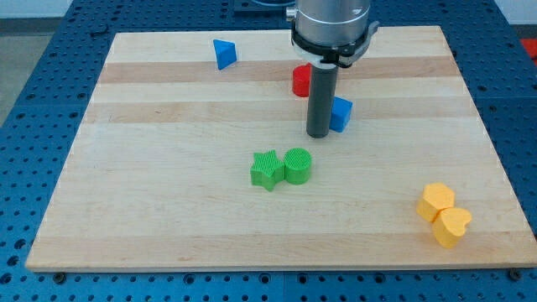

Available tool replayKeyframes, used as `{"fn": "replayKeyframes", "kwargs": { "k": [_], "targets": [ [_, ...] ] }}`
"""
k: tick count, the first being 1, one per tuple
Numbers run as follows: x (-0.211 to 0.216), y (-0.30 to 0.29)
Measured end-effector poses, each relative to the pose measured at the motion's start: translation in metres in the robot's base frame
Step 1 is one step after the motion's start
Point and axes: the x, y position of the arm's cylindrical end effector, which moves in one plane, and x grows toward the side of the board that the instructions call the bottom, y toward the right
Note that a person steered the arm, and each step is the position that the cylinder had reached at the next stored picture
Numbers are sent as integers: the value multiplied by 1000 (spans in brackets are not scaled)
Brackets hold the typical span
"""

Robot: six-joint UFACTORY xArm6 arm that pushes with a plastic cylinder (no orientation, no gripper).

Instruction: Slide the blue cube down

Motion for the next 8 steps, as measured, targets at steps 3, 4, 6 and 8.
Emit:
{"fn": "replayKeyframes", "kwargs": {
  "k": [3,4,6,8],
  "targets": [
    [-64,-8],
    [-62,23],
    [-48,47],
    [17,50]
  ]
}}
